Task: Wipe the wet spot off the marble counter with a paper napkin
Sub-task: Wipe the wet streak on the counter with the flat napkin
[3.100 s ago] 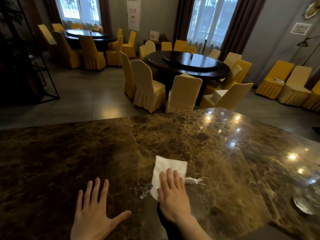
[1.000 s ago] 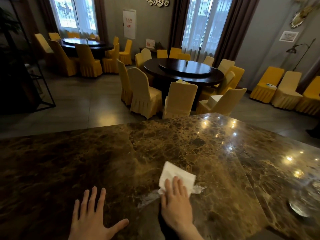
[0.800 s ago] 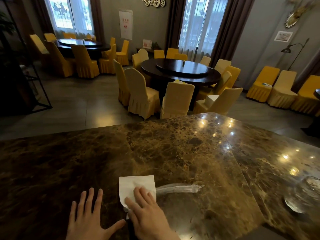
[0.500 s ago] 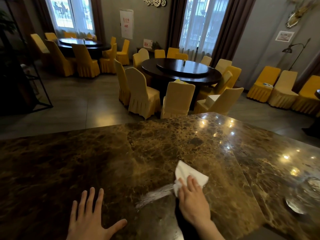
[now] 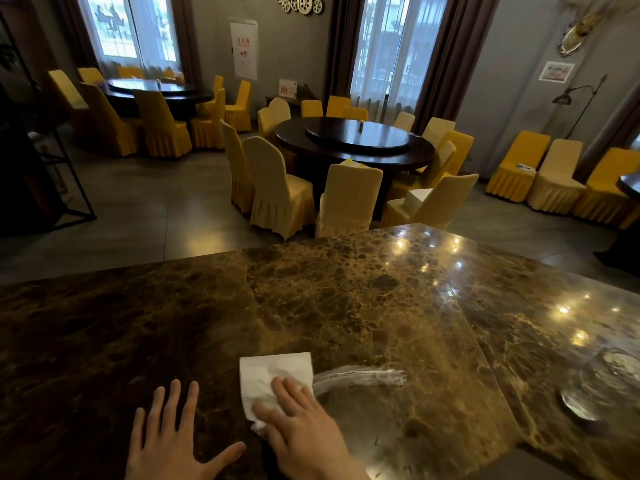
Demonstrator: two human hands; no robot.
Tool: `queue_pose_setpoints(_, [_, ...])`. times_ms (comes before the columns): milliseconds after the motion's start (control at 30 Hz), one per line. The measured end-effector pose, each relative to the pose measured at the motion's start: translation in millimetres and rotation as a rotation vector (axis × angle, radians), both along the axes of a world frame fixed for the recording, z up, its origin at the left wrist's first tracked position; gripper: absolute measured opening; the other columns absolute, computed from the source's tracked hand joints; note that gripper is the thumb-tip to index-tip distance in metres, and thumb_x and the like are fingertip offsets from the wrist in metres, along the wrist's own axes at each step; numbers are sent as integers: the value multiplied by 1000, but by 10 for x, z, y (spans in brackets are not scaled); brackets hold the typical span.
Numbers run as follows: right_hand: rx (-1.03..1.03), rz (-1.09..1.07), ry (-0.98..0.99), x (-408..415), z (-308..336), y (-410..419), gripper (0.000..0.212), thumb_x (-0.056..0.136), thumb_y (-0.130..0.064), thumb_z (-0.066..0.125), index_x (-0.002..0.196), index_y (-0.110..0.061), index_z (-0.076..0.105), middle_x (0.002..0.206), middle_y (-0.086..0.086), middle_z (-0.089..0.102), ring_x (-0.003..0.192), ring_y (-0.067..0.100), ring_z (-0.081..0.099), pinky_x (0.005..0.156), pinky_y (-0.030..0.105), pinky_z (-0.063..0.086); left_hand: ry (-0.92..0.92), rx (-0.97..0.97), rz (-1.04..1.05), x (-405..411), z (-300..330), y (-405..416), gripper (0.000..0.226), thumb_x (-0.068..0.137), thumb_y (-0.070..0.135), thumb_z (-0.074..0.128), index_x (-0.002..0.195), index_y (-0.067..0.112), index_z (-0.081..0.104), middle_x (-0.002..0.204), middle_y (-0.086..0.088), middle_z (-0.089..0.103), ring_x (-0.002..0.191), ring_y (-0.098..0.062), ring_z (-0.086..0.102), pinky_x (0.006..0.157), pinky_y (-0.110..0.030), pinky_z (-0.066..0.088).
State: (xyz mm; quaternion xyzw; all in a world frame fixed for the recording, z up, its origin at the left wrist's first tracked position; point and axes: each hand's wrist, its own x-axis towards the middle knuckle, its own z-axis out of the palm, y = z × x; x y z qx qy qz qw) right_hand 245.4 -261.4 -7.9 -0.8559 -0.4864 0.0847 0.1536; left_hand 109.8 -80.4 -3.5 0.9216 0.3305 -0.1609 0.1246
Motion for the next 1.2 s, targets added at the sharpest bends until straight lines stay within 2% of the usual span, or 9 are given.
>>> queue_pose_setpoints(67, [-7, -158, -32, 201, -68, -198, 44, 93, -49, 37, 135, -46, 49, 152, 1, 42, 141, 24, 38, 113, 39, 25, -24, 17, 50, 50, 119, -5, 146, 37, 114, 3, 150, 26, -26, 159, -2, -27, 156, -26, -11, 126, -52, -5])
queue_pose_setpoints(133, [-4, -383, -43, 514, -140, -494, 58, 91, -53, 19, 145, -42, 39, 160, 2, 23, 148, 25, 20, 117, 38, 16, 21, 22, 66, 68, 121, 16, 145, 24, 111, -13, 139, 26, -39, 152, -1, -39, 152, -25, -25, 125, -51, -12])
queue_pose_setpoints(200, [-18, -590, 21, 790, -157, -809, 61, 94, -48, 10, 152, -40, 28, 163, 0, 2, 150, 23, 2, 120, 35, 4, 55, 39, 34, 66, 116, 2, 148, 18, 109, -18, 139, 27, -39, 152, -2, -40, 152, -24, -26, 126, -51, -11])
queue_pose_setpoints(333, [-54, -736, 23, 895, -118, -886, 51, 103, -35, 25, 154, -38, 19, 165, 10, -1, 149, 26, -9, 120, 42, -2, 32, 56, 39, 72, 82, -5, 150, 17, 110, -18, 141, 27, -38, 152, -1, -39, 152, -24, -25, 126, -52, -11])
queue_pose_setpoints(567, [-49, -256, 97, 189, -39, -42, 80, 73, -49, 11, 152, -40, 24, 164, 9, -3, 148, 30, -14, 115, 40, -16, 12, 59, 51, 69, 51, 2, 143, 32, 113, -4, 141, 27, -36, 154, 0, -35, 154, -25, -20, 126, -51, -9])
queue_pose_setpoints(700, [-49, 9, 116, -67, 9, 51, 65, 82, -37, 29, 147, -44, 30, 165, 3, -2, 149, 23, -14, 112, 35, -18, -30, 42, 13, 1, -29, 11, 139, 52, 111, 25, 155, 19, 34, 160, -9, 24, 145, -36, 38, 117, -56, 21])
queue_pose_setpoints(833, [-13, -160, 51, 302, -33, -293, 67, 81, -47, 19, 145, -43, 38, 163, -2, 8, 150, 22, 3, 121, 43, 3, -30, 1, 84, 56, 101, 3, 142, 39, 114, 3, 143, 26, -36, 156, 1, -35, 153, -25, -23, 126, -52, -10])
queue_pose_setpoints(1000, [-55, -597, 24, 812, 4, -811, 52, 101, -35, 25, 152, -39, 25, 165, 5, 5, 150, 22, -3, 121, 37, 8, 36, 29, 42, 72, 94, 4, 148, 23, 111, -15, 141, 24, -39, 155, 0, -39, 151, -25, -28, 126, -52, -13])
queue_pose_setpoints(1200, [-24, -530, 50, 510, -64, -337, 57, 96, -30, 34, 152, -38, 26, 165, 10, 3, 150, 29, -6, 121, 40, -1, -13, 30, 42, 65, 18, 23, 150, 23, 112, -13, 143, 24, -36, 155, 0, -38, 151, -25, -26, 126, -53, -12])
